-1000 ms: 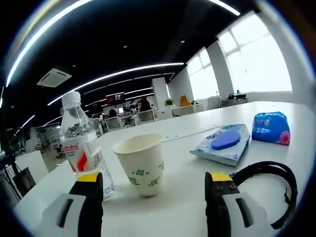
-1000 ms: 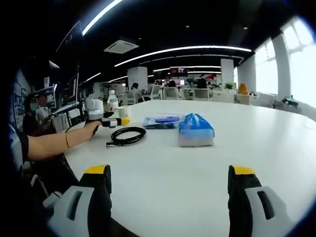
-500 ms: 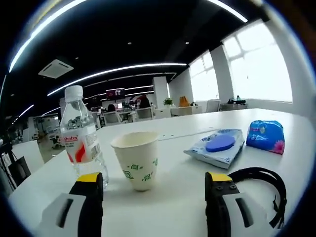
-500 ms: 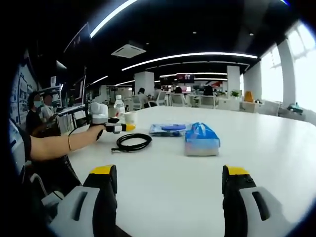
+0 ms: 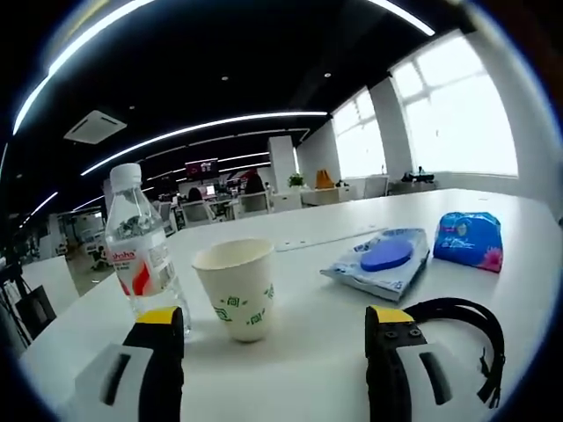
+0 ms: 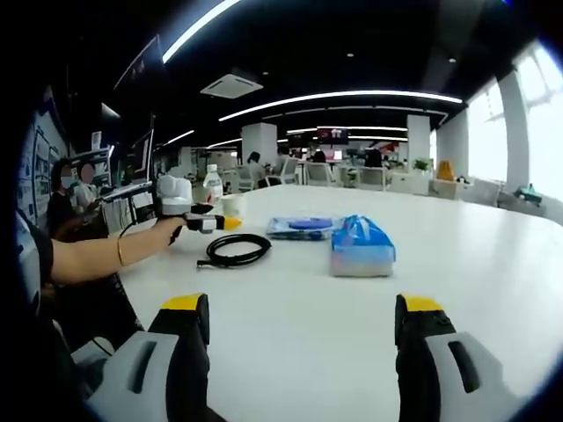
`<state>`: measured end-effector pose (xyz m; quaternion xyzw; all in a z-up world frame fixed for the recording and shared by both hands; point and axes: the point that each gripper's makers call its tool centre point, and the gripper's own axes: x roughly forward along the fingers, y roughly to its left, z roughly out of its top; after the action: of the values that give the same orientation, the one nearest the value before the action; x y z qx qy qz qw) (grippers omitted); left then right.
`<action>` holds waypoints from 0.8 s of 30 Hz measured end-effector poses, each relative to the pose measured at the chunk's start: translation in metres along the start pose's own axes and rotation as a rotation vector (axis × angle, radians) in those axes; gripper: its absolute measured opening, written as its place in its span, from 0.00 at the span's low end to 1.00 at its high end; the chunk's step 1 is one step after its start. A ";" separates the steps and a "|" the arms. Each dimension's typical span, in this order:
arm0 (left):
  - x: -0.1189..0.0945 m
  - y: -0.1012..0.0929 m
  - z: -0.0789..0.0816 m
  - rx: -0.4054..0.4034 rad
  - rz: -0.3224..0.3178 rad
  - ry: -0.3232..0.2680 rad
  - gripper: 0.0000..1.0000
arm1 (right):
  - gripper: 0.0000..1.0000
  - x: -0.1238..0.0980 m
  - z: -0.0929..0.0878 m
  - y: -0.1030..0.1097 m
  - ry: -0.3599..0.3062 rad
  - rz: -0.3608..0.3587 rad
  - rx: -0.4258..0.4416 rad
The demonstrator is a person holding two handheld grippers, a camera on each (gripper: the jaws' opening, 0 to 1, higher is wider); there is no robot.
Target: Arrange the tabletop items into an orderly group along one side of the table until the central work area is clear of visible clutter.
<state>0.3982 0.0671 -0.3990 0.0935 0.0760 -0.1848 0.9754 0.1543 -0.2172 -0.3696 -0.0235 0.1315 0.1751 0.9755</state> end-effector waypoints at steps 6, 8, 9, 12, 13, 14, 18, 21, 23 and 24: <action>-0.002 -0.003 -0.001 -0.004 -0.005 0.003 0.84 | 0.81 0.005 0.006 -0.002 -0.027 0.006 0.004; -0.001 -0.002 -0.001 0.001 -0.003 0.005 0.84 | 0.81 0.006 0.007 -0.002 -0.026 0.004 -0.002; -0.001 -0.003 0.000 0.000 -0.006 0.003 0.84 | 0.81 0.006 0.008 -0.002 -0.027 0.004 -0.006; -0.002 -0.003 -0.001 0.000 -0.005 0.005 0.84 | 0.80 0.008 0.009 -0.002 -0.031 0.010 -0.008; -0.001 -0.003 -0.002 0.018 -0.002 0.012 0.84 | 0.79 0.009 0.009 -0.002 -0.028 0.011 -0.007; -0.001 -0.003 -0.003 0.020 0.002 0.015 0.84 | 0.79 0.010 0.009 -0.002 -0.029 0.011 -0.010; -0.002 -0.005 -0.004 0.023 -0.004 0.016 0.84 | 0.76 0.015 0.008 -0.006 -0.025 0.009 -0.017; -0.001 -0.007 -0.003 0.030 -0.009 0.014 0.84 | 0.75 0.018 0.008 -0.009 -0.022 0.003 -0.008; 0.000 -0.007 -0.003 0.035 -0.011 0.018 0.84 | 0.75 0.019 0.009 -0.011 -0.022 -0.005 -0.008; 0.000 -0.006 -0.003 0.029 -0.010 0.016 0.84 | 0.75 0.019 0.009 -0.012 -0.022 -0.009 -0.007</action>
<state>0.3952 0.0621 -0.4029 0.1087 0.0818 -0.1900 0.9723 0.1783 -0.2213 -0.3659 -0.0256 0.1200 0.1713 0.9775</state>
